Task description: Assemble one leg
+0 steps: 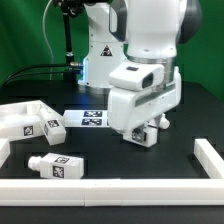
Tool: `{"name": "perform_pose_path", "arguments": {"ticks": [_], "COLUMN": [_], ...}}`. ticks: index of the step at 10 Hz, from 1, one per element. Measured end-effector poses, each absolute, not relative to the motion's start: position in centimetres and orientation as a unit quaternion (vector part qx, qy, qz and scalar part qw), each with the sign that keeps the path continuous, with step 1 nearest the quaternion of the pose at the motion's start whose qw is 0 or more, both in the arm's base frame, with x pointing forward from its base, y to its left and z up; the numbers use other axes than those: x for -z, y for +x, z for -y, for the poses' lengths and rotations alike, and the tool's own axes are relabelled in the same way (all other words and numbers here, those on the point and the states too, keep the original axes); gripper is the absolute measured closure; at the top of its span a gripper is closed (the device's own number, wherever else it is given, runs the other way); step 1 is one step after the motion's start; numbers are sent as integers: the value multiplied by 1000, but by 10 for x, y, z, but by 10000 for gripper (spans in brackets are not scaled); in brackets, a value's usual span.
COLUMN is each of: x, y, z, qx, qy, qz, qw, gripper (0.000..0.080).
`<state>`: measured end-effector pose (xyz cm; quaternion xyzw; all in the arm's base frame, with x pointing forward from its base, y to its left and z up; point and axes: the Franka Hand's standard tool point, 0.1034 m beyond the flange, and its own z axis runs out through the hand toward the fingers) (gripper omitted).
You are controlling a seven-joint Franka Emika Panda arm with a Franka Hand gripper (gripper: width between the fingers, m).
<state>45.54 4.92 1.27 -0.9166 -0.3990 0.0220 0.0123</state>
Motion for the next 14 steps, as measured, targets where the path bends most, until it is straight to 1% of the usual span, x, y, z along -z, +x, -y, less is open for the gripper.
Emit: {"name": "perform_pose_path", "arguments": {"ticks": [1, 2, 4, 9, 10, 11, 12, 13, 14], "x": [-10, -9, -8, -8, -8, -8, -11, -27, -45], "y": [431, 414, 408, 409, 408, 408, 407, 406, 409], "z": [-45, -45, -37, -38, -38, -38, -34, -20, -7], "qx": [-32, -40, -38, -38, -38, -38, -44, -53, -53], "qy": [-925, -931, -932, -931, -931, -931, -932, -936, -941], "qz": [378, 361, 361, 363, 363, 363, 360, 348, 335], "qw": [17, 18, 18, 18, 18, 18, 18, 13, 7], "gripper": [514, 514, 514, 514, 333, 333, 196, 156, 156]}}
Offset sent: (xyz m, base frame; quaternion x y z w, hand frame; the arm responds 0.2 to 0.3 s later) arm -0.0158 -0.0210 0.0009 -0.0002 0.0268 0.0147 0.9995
